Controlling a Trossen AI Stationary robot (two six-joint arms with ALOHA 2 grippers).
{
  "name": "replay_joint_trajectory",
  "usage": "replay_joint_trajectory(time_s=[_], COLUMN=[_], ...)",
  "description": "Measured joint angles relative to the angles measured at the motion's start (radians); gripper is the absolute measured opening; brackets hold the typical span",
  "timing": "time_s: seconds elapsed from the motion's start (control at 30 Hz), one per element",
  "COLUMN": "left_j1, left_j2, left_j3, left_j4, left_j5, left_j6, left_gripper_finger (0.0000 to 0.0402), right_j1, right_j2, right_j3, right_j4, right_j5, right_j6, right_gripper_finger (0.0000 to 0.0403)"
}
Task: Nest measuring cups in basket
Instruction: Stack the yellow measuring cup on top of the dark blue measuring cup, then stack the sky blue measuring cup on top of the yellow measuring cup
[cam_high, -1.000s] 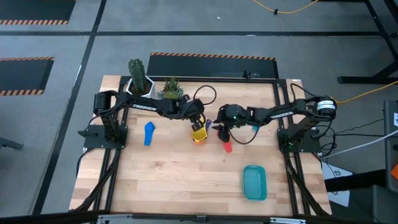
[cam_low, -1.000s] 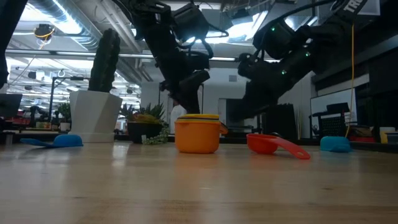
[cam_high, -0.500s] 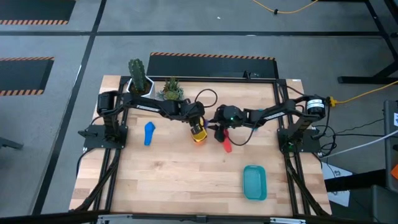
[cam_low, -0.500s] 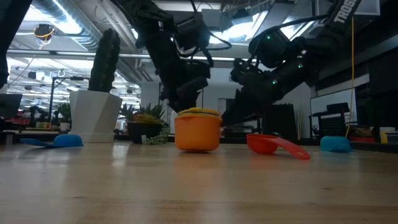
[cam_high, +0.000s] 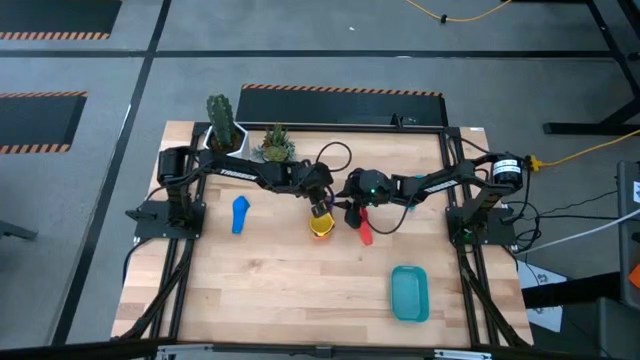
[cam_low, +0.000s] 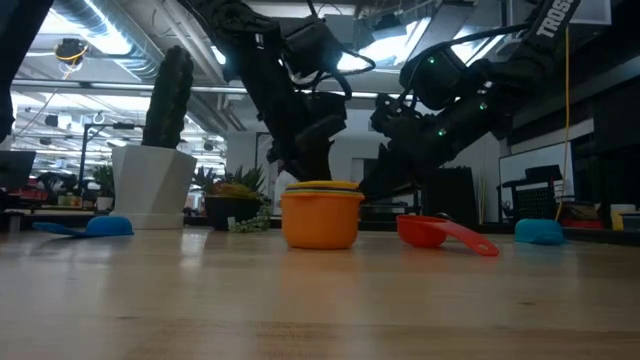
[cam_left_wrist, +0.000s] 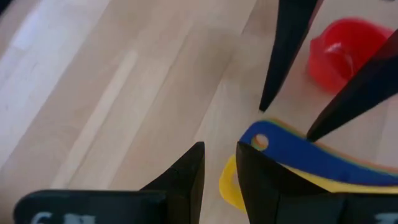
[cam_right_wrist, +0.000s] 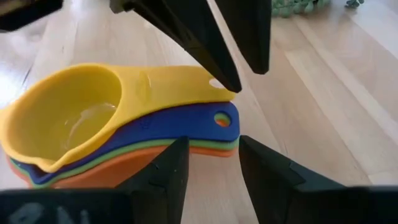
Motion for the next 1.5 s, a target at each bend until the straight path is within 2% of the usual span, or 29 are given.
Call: replay_joint_trajectory(time_s=[0.13, 0.33, 0.6, 0.77, 1.03, 1.17, 1.3, 1.5], left_j1=[0.000, 0.000, -0.017, -0.041, -0.052, -0.052, -0.052, -0.052], left_j2=[-0.021, -0.086, -0.064, -0.022, -0.014, -0.014, -0.017, -0.019], left_j3=[0.000, -0.001, 0.000, 0.001, 0.000, 0.000, 0.000, 0.000], left_j4=[-0.005, -0.143, -0.271, -0.214, -0.066, -0.069, -0.083, -0.082], left_j5=[-0.022, -0.132, -0.084, -0.036, -0.031, -0.033, -0.052, -0.071], left_j6=[0.001, 0.000, -0.125, -0.148, -0.126, -0.122, -0.122, -0.122], left_gripper_finger=[0.0085, 0.0085, 0.0085, 0.0085, 0.0085, 0.0085, 0.0085, 0.0085], right_j1=[0.000, 0.000, 0.000, 0.000, 0.002, 0.002, 0.002, 0.002], right_j2=[-0.019, -0.060, -0.043, -0.013, 0.043, 0.032, 0.008, -0.116], right_j3=[0.000, 0.002, 0.001, 0.001, 0.000, 0.000, 0.000, 0.000], right_j4=[-0.019, -0.085, -0.116, -0.084, 0.029, 0.028, -0.033, -0.273], right_j5=[-0.008, -0.010, -0.010, -0.009, -0.009, -0.009, -0.009, -0.010], right_j6=[-0.002, -0.015, -0.028, -0.028, -0.022, -0.024, -0.025, -0.023], right_gripper_finger=[0.0145, 0.0145, 0.0145, 0.0145, 0.0145, 0.0145, 0.0145, 0.0145])
